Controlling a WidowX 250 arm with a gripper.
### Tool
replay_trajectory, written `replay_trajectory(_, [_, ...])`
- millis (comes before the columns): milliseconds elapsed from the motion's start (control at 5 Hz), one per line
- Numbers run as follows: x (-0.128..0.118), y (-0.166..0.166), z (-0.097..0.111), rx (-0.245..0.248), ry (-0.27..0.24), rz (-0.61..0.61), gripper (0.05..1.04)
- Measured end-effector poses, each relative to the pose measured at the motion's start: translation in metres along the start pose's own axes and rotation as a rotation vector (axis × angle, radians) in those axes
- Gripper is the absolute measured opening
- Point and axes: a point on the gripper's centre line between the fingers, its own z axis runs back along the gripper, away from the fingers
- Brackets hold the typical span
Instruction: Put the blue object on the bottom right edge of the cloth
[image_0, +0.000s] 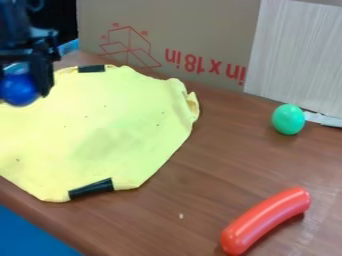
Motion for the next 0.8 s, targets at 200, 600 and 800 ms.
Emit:
replay_trajectory(200, [-0.020,-0.012,-0.021,-0.001,0.024,-0.062,0.810])
replay_trajectory(600, [-0.028,-0.047,-0.044,-0.059,-0.030,-0.079,0.810])
replay_trajectory(800, [-0.024,-0.056,-0.054,-0.052,-0.057,-0.076,0.810])
